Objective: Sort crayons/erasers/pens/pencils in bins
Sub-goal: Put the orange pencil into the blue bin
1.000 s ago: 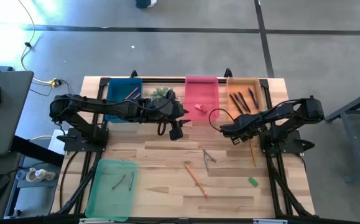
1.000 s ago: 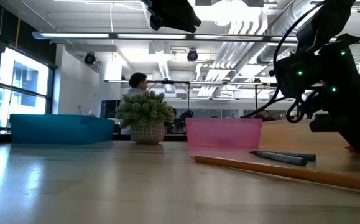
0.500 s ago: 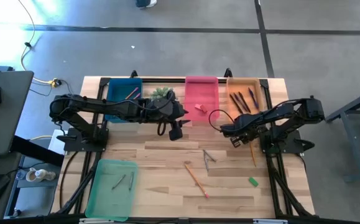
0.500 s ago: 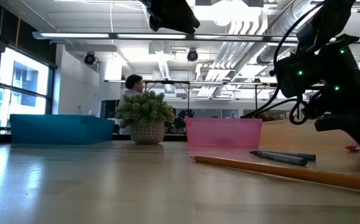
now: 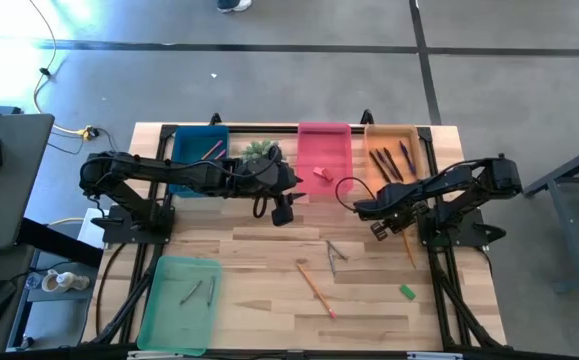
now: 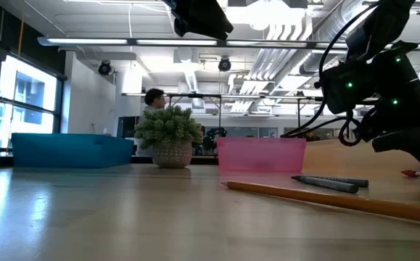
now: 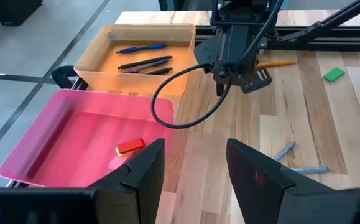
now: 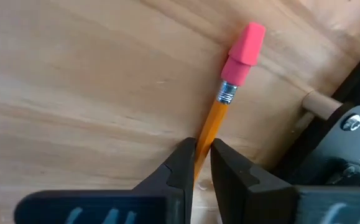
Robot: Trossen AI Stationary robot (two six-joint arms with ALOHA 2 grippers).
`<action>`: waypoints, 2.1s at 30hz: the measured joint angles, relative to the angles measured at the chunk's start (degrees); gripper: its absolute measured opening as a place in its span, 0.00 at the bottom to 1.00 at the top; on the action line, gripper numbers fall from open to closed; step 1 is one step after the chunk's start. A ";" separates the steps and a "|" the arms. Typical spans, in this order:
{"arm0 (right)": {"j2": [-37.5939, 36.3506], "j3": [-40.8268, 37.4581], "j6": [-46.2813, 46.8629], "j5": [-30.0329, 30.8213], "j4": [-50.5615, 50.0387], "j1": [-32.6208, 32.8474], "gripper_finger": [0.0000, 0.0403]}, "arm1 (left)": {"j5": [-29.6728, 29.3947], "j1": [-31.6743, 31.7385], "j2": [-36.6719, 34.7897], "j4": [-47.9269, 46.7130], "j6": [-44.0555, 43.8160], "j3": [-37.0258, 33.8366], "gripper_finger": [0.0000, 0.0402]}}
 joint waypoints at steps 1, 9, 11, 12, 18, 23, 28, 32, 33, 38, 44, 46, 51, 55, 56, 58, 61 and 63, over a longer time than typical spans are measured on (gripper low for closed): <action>0.00 0.37 -0.52 -0.09 -0.29 0.01 0.09 | 0.00 0.00 0.00 0.01 0.00 0.00 0.39; 0.06 3.60 -3.95 -5.45 4.73 1.65 0.08 | 0.00 0.00 0.00 -0.18 0.02 0.00 0.39; -0.05 3.66 -3.81 -5.80 6.33 2.76 0.08 | 0.00 0.00 0.00 -0.18 0.02 0.00 0.39; -0.07 3.66 -3.68 -6.02 6.82 3.21 0.08 | 0.00 0.00 0.00 -0.18 0.02 0.00 0.39; -0.16 3.67 -1.30 -5.23 7.48 4.92 0.08 | 0.00 0.00 0.00 -0.18 0.02 0.00 0.39; -0.22 3.40 -1.92 -5.74 8.20 4.90 0.08 | 0.00 0.00 0.00 -0.15 0.03 0.00 0.39; -0.20 3.35 -2.46 -6.11 8.92 4.90 0.08 | -0.05 0.02 -0.18 -0.31 0.47 0.00 0.39; -0.20 3.35 -2.69 -6.25 9.03 4.90 0.03 | -0.57 0.13 -2.34 -2.25 0.29 0.11 0.39; -0.20 3.35 -2.71 -6.29 9.07 4.90 0.02 | -1.16 0.13 -2.95 -3.47 -0.05 0.09 0.39; -0.20 3.35 -2.71 -6.40 9.11 4.90 0.02 | -4.56 0.13 -7.21 -7.38 -1.40 0.09 0.39; -0.16 3.38 -2.94 -6.44 9.18 4.90 0.01 | -5.05 0.13 -12.15 -12.88 -4.20 0.07 0.39; -0.16 3.38 -3.46 -6.44 9.22 4.92 0.01 | -5.18 0.13 -13.32 -15.49 -5.58 0.07 0.39; -0.17 3.38 -3.95 -6.58 9.27 4.92 0.00 | -5.37 0.04 -14.57 -18.33 -9.73 -2.71 0.39; -1.51 3.26 -3.95 -6.93 9.67 4.96 0.00 | -3.92 -0.02 -14.62 -15.12 -12.83 -8.59 0.39; -2.12 3.16 -3.95 -7.33 10.79 4.98 0.00 | -3.28 -0.02 -14.62 -13.44 -13.51 -10.14 0.39; -3.59 3.35 -3.83 -7.78 13.39 5.03 0.00 | -1.54 -0.02 -14.62 -9.58 -14.81 -12.95 0.39; -5.20 3.28 -3.18 -7.60 14.61 5.01 0.00 | 1.31 0.00 -14.62 -3.44 -17.25 -17.22 0.39; -5.60 3.31 -2.93 -7.55 17.27 4.99 0.00 | 2.75 0.00 -14.62 1.18 -18.76 -19.83 0.39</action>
